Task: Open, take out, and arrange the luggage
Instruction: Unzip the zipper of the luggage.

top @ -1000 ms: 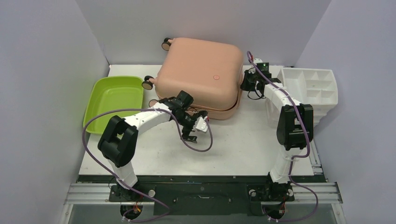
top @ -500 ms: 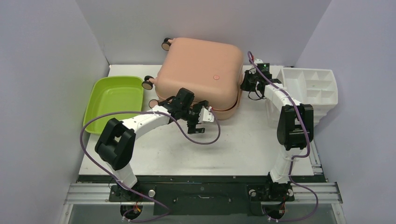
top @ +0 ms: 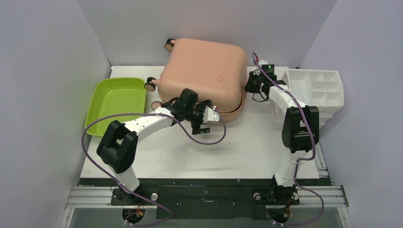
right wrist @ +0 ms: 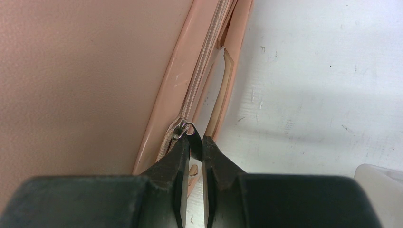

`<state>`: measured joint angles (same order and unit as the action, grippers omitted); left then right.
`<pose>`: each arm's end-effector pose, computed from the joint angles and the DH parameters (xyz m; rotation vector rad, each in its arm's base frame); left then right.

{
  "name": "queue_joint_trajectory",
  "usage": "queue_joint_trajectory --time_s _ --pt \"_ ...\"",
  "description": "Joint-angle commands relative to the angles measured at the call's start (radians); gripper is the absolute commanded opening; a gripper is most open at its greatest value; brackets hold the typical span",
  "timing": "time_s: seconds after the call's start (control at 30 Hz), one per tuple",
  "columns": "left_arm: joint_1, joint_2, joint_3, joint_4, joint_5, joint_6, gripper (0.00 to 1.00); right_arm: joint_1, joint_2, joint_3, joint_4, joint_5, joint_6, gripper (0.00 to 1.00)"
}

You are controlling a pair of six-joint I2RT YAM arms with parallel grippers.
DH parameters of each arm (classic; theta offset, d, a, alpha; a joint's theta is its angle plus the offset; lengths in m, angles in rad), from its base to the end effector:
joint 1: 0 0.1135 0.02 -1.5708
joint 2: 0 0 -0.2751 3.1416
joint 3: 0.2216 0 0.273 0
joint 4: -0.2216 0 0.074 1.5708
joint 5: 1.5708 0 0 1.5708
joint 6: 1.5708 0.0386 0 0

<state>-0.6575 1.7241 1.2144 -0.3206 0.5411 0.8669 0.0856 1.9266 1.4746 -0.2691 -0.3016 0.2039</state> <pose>0.3013 -0.2578 0.2288 1.7686 1.4938 -0.5415 0.4622 0.0512 0.2358 -0.0218 2.3017 0.4951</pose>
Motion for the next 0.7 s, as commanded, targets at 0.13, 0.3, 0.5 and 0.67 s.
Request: queue_joint_trajectory --time_s 0.13,0.3,0.5,0.67 --pt "0.007 -0.033 0.078 0.029 -0.023 -0.010 0.96 -0.047 -0.024 0.003 0.085 0.096 0.010 0.01" --pt "0.008 -0.034 0.089 0.022 -0.018 -0.015 0.96 -0.046 -0.023 0.002 0.086 0.096 0.011 0.01" --pt "0.009 -0.038 0.092 0.007 -0.013 -0.012 0.96 -0.046 -0.023 -0.001 0.086 0.096 0.011 0.01" --pt "0.009 -0.041 0.090 0.007 -0.019 -0.012 0.96 -0.044 -0.023 -0.001 0.085 0.098 0.012 0.01"
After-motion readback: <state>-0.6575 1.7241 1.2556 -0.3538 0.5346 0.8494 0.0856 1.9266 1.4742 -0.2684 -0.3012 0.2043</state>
